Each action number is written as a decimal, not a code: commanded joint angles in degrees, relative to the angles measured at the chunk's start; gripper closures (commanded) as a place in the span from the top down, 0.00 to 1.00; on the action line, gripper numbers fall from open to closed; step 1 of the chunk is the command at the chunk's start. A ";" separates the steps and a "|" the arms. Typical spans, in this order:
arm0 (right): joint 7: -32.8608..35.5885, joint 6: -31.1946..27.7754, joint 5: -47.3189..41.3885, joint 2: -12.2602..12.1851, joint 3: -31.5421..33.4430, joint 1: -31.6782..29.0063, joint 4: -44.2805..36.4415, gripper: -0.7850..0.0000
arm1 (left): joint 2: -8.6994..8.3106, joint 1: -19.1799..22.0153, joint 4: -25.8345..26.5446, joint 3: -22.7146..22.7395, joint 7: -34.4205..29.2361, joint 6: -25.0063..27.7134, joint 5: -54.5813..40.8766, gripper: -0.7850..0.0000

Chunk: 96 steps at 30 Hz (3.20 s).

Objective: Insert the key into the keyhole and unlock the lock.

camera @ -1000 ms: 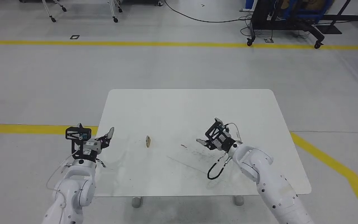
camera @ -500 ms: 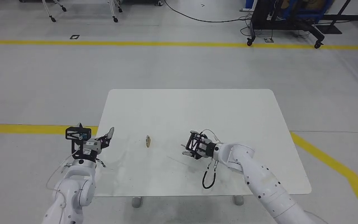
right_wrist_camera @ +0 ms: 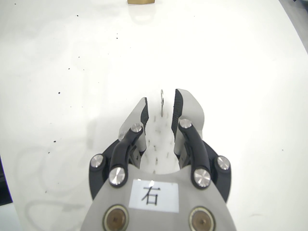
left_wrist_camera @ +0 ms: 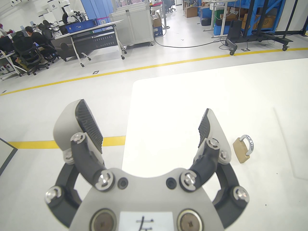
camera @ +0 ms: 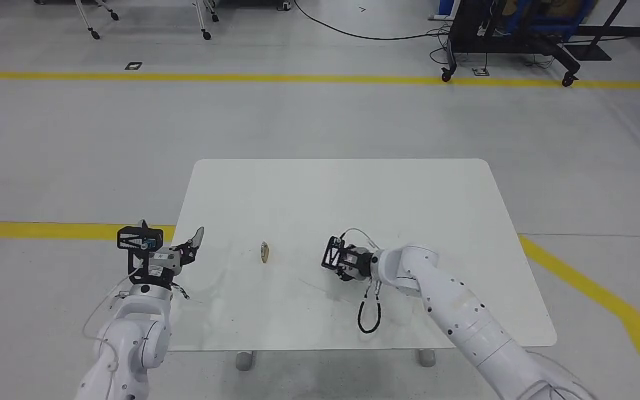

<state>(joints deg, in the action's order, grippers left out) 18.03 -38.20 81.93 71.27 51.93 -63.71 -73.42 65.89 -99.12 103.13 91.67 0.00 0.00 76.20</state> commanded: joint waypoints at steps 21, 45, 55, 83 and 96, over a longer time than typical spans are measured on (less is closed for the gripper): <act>-10.91 0.95 4.03 -1.15 1.96 -1.76 -1.58 0.00 | 0.00 0.00 0.00 0.00 0.00 0.00 0.00 1.00; -13.70 -0.50 2.34 -1.42 2.66 -2.53 -1.08 0.00 | -0.04 -0.72 0.05 -0.95 -0.47 0.05 4.25 1.00; -27.18 -9.08 -0.47 -0.92 1.10 1.24 6.55 0.00 | -0.35 2.50 3.11 -6.96 -7.98 14.93 8.56 1.00; -45.99 -6.90 -0.93 2.34 -3.74 10.44 27.03 0.00 | 3.32 23.92 -6.54 -32.84 -23.97 13.56 28.55 1.00; -47.16 -3.80 -1.58 3.70 -4.80 12.66 34.44 0.00 | 6.17 31.03 -18.19 -39.69 -26.78 8.70 30.95 1.00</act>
<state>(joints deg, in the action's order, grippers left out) -29.07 -42.03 80.48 74.88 47.19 -51.24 -39.57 71.86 -68.64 85.84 52.43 -26.72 9.00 107.08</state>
